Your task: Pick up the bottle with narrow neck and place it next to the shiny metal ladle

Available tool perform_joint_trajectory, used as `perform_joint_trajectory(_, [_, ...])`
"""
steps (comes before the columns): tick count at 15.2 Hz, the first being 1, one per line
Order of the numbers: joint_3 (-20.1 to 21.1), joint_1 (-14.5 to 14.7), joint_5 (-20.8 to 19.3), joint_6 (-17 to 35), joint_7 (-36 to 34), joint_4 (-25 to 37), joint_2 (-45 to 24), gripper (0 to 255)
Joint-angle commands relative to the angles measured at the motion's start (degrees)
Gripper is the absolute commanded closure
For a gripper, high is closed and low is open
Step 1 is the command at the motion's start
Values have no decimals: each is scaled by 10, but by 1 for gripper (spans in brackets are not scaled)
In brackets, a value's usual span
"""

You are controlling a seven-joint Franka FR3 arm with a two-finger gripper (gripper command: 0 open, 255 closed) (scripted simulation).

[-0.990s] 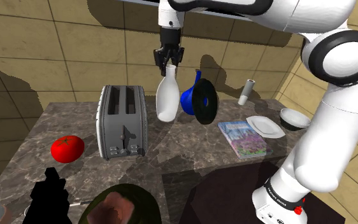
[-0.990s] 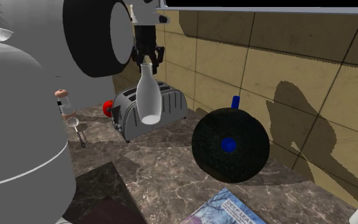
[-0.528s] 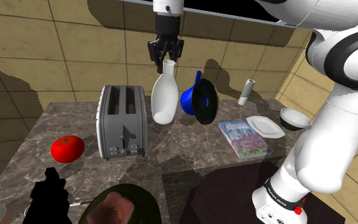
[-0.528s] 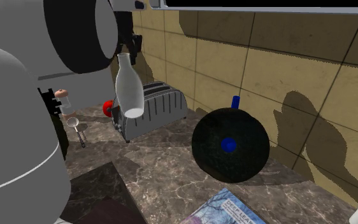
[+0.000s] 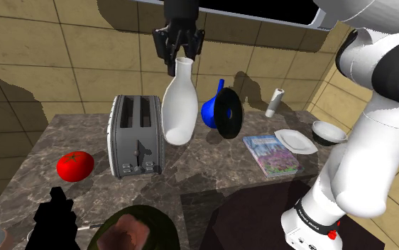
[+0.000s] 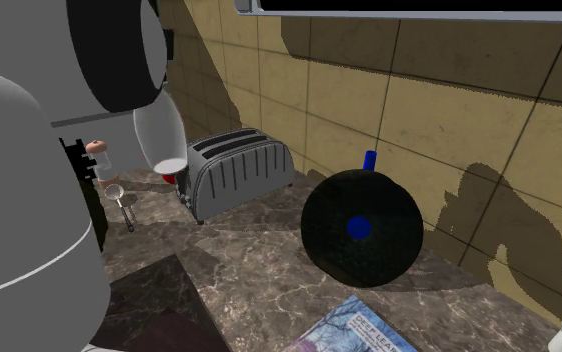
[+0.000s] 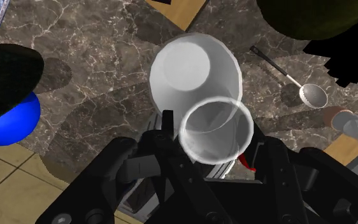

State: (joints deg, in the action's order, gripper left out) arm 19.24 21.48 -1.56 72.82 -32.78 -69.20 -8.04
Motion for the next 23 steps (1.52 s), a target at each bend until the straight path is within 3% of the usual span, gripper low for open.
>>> perform_joint_trajectory(1, [10, 16, -2, -23, -26, 28, -5, 255])
perform_joint_trajectory(6, [40, 74, -23, -96, -100, 148, -55, 255])
perform_joint_trajectory(9, [55, 131, -54, -161, -145, 273, -117, 255])
perform_joint_trajectory(14, [52, 91, -17, -75, -133, 115, -43, 255])
perform_joint_trajectory(23, [43, 67, 11, 27, -115, -48, 23, 255])
